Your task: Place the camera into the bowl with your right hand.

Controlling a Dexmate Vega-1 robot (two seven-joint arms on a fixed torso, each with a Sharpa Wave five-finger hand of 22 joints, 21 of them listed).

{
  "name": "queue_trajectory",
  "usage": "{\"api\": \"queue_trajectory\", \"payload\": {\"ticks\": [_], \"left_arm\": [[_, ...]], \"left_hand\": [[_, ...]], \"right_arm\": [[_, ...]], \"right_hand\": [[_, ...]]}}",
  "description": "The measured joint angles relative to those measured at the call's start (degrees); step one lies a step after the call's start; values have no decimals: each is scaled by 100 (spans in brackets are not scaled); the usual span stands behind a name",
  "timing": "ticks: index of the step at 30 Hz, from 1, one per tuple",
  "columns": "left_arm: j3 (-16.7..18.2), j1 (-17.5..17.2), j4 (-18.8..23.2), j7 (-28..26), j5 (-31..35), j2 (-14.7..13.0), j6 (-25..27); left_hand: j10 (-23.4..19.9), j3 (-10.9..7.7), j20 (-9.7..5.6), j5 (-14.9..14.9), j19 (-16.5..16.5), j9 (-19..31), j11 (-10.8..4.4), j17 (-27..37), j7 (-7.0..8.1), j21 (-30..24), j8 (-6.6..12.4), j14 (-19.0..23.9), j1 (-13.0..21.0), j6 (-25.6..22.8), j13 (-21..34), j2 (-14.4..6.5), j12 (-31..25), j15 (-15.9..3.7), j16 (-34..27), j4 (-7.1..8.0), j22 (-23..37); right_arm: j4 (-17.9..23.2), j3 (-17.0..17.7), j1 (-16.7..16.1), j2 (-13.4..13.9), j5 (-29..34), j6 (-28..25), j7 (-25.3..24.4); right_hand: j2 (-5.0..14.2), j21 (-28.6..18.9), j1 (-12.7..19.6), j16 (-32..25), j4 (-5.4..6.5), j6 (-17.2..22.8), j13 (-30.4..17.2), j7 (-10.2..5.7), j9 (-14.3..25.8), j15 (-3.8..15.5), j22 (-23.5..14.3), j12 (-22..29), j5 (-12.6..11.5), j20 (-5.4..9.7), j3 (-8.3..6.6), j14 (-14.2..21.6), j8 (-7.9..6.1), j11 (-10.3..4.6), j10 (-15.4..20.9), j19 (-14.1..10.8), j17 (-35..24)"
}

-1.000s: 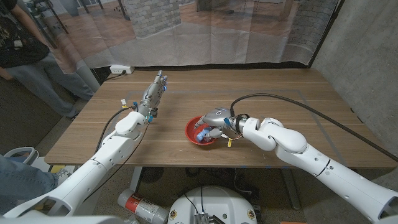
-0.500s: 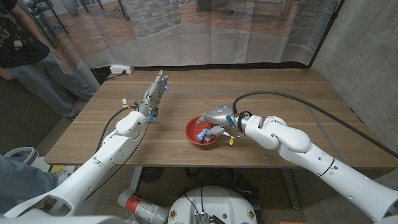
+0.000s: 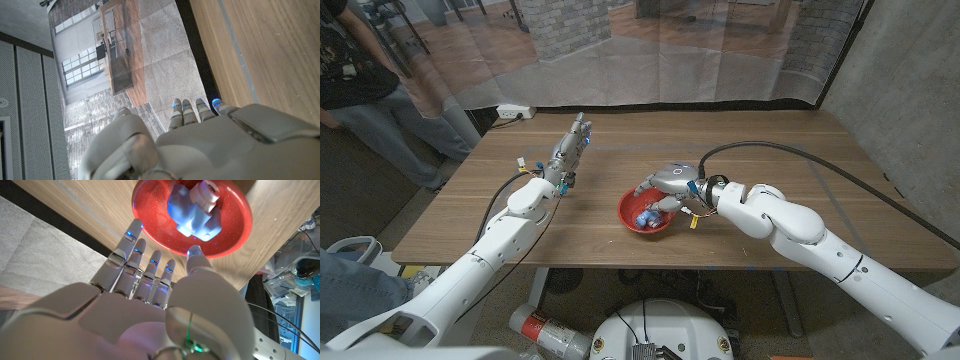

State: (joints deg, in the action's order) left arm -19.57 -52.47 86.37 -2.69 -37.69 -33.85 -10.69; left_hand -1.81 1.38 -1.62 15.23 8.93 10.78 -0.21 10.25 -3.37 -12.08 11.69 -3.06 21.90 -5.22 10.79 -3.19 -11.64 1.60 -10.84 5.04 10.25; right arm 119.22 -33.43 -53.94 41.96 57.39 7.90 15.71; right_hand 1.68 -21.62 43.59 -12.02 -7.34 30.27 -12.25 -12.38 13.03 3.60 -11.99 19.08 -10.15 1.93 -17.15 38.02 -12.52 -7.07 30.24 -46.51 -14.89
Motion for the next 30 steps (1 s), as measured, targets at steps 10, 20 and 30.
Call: {"api": "queue_trajectory", "payload": {"ticks": [10,20,30], "left_arm": [[-15,21,-19,12,5,11,9],[-21,30,-27,18,9,16,9],[-38,31,5,0,30,17,31]], "left_hand": [[0,17,0,0,0,0,0,0,0,0,0,0,0,0,0,0,0,0,0,17,0],[0,16,0,0,0,0,0,0,0,0,0,0,0,0,0,0,0,0,0,17,0],[0,31,0,0,0,0,0,0,0,0,0,0,22,0,0,-22,0,0,0,2,0]], "right_arm": [[70,117,-8,9,-112,75,-108],[83,299,-94,4,-273,182,-502],[4,524,-245,-76,-467,286,-1120]], "right_hand": [[16,-44,16,-13,8,131,0,-26,0,18,0,66,0,53,-8,162,-42,-38,222,-99,51],[54,-66,9,-59,8,189,27,30,-27,18,0,106,0,84,-8,223,-41,-19,308,-146,53],[77,-66,-14,-59,32,202,27,44,-27,41,0,111,0,125,-34,264,-41,-39,345,-187,79]]}}
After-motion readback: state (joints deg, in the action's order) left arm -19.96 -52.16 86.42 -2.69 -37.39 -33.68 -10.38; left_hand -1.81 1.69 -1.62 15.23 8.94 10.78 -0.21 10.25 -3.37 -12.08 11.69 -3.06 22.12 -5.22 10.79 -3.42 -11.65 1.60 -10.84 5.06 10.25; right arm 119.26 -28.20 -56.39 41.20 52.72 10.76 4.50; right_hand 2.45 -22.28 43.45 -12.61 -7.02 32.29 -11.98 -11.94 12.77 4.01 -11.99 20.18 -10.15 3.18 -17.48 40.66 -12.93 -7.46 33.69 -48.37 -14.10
